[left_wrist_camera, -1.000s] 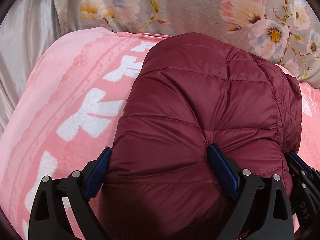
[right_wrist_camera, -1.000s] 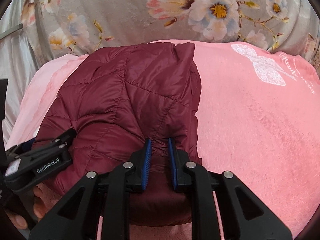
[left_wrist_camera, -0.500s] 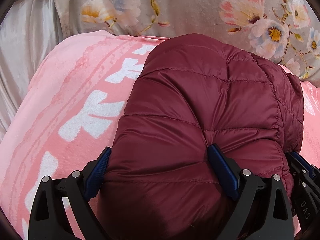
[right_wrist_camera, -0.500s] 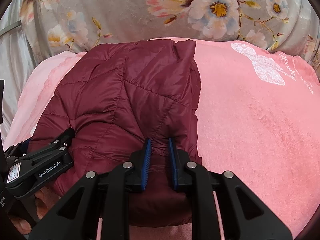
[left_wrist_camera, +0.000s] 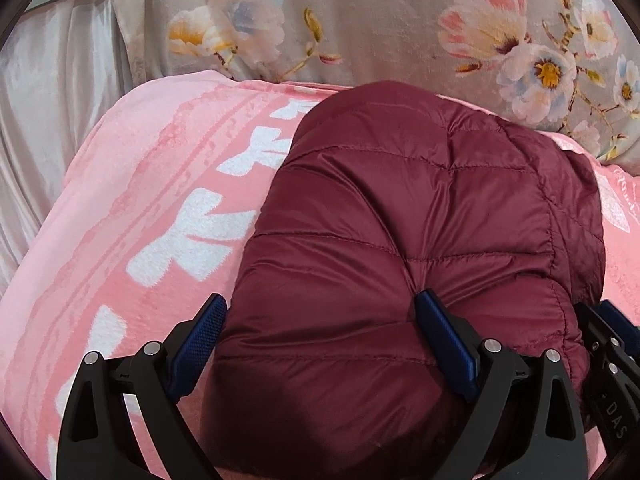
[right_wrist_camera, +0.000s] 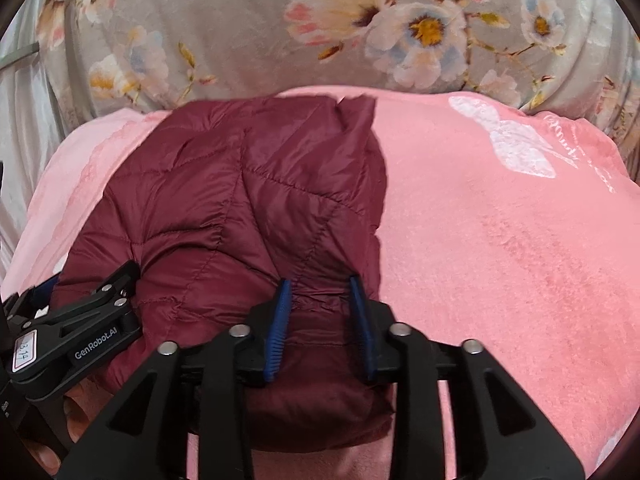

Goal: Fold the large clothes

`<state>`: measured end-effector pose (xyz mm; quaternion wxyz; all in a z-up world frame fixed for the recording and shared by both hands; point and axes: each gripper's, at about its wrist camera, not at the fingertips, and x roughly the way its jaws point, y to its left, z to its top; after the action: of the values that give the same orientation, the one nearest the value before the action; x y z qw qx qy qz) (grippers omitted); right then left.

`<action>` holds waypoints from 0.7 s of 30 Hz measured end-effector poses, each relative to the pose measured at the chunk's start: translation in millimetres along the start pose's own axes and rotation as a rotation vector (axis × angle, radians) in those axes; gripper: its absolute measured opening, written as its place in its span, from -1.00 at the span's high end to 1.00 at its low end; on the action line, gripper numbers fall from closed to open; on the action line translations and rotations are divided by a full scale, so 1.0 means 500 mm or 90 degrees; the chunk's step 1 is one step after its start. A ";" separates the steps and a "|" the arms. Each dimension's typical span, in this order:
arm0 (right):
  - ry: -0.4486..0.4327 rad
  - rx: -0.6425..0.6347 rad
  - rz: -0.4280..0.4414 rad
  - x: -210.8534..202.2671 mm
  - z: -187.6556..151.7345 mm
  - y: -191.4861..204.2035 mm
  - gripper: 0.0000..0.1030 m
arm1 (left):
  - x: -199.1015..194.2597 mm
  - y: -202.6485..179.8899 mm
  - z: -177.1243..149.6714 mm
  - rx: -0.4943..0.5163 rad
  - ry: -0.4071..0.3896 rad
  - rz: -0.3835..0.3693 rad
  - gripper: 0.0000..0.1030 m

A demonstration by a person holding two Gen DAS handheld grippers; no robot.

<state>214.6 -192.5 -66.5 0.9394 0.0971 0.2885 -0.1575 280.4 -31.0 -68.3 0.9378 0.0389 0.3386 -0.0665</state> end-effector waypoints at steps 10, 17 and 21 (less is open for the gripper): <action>-0.018 -0.027 -0.007 -0.162 -0.118 -0.011 -0.34 | -0.131 0.036 -0.103 -0.027 -0.020 -0.007 -0.83; 0.014 -0.035 -0.006 -0.221 -0.186 -0.003 -0.42 | -0.178 0.041 -0.174 -0.004 0.029 0.014 -0.82; 0.027 -0.029 -0.004 -0.246 -0.217 -0.005 -0.45 | -0.198 0.049 -0.208 -0.004 0.050 0.019 -0.82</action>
<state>61.7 -135.5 -84.6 0.9347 0.0780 0.3121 -0.1513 142.9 15.1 -84.0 0.9247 0.0439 0.3748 -0.0502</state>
